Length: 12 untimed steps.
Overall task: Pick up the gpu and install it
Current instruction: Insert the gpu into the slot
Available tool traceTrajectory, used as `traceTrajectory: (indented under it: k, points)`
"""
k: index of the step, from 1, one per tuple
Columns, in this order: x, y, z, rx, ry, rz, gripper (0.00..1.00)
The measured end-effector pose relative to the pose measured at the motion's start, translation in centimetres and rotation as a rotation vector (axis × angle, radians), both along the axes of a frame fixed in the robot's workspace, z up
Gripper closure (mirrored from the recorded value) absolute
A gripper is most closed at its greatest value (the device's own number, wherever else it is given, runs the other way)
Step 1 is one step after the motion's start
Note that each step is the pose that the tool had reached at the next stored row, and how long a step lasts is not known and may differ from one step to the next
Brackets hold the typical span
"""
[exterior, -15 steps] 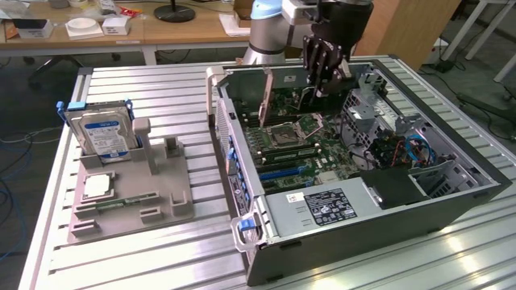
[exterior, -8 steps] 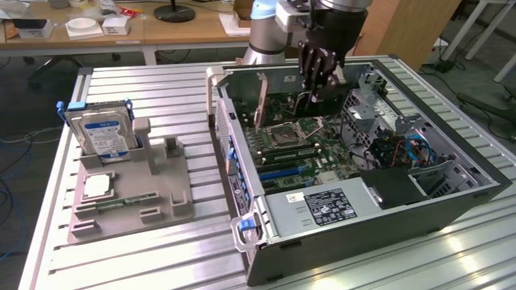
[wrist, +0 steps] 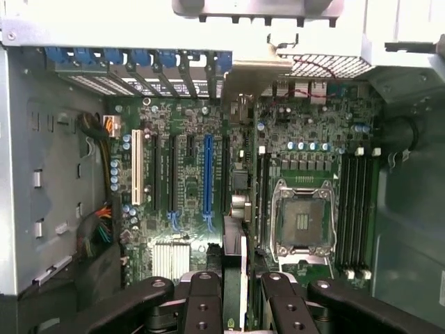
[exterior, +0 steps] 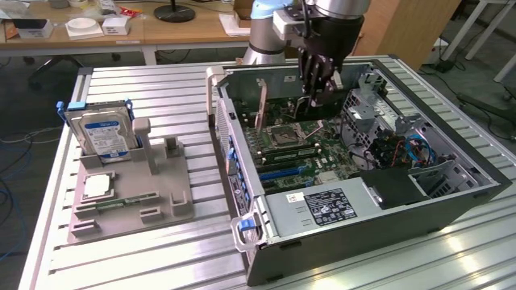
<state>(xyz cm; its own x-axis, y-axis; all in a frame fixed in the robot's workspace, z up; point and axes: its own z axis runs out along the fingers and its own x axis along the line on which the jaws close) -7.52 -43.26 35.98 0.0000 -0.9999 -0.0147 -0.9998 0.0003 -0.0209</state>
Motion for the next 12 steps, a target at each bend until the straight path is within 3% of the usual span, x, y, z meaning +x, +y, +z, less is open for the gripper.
traceTrajectory:
  k: [12]
  points:
    - [-0.4,-1.29,-1.65,0.0001,-0.0007,-0.008,0.74]
